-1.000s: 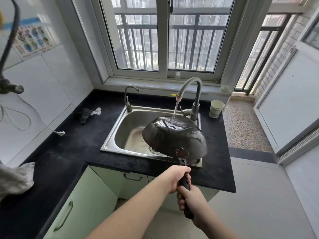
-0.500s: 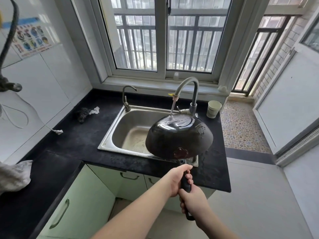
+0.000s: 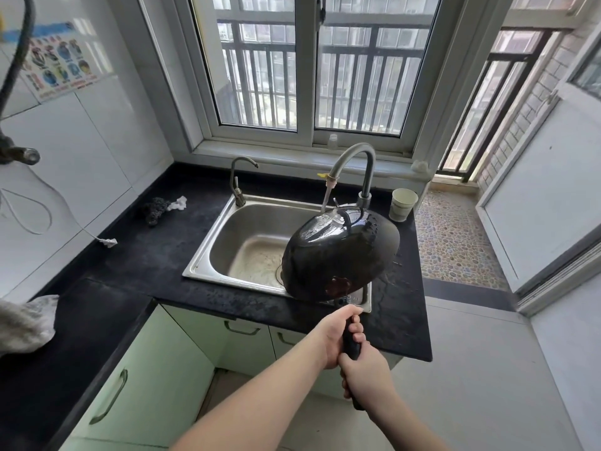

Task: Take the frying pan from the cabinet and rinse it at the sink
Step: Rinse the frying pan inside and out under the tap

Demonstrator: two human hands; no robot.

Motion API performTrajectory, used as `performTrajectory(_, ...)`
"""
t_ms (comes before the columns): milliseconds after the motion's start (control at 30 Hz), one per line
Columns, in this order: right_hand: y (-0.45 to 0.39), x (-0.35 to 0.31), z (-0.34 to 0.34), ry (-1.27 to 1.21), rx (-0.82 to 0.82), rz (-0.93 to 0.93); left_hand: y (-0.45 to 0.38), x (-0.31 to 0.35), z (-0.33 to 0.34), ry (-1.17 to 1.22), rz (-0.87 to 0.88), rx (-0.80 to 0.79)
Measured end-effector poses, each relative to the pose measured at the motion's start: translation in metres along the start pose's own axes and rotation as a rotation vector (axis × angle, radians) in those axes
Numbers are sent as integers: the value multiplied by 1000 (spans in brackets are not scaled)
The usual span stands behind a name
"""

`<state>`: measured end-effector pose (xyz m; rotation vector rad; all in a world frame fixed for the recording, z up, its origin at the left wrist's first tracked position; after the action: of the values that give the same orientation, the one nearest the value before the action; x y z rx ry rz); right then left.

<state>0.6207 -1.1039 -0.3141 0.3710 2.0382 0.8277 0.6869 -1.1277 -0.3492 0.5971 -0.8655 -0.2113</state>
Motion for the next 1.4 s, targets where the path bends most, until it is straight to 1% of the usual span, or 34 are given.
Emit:
performTrajectory(400,-6,-14,18,-6,18,27,-9,18,-13,-21,12,-28)
performTrajectory(533,-7,-19,24,-13,1,49,-10,23,-18,-20,-1,-31)
performTrajectory(900,-6,-41,55,-150,-144,111,-7,47,-48,-3,-47,0)
performTrajectory(1133,-10,-61,84,-230,-203,146,-9,72,-78,-10,-54,36)
performTrajectory(1300,-18,-75,105,-415,-332,243,-16,90,-94,-101,-49,46)
performTrajectory(1400,-22,-82,117,-549,-425,322,-25,99,-101,-183,-42,7)
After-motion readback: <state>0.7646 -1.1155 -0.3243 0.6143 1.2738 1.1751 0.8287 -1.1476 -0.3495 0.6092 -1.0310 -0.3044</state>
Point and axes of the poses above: each hand's wrist, its own y-axis away from the middle knuckle, its own z-axis out of the palm, x = y × z, the point moved 9 cm from there along -y, towards the middle knuckle, and after that the axes turned 15 degrees about z, right-handed, at the moved point
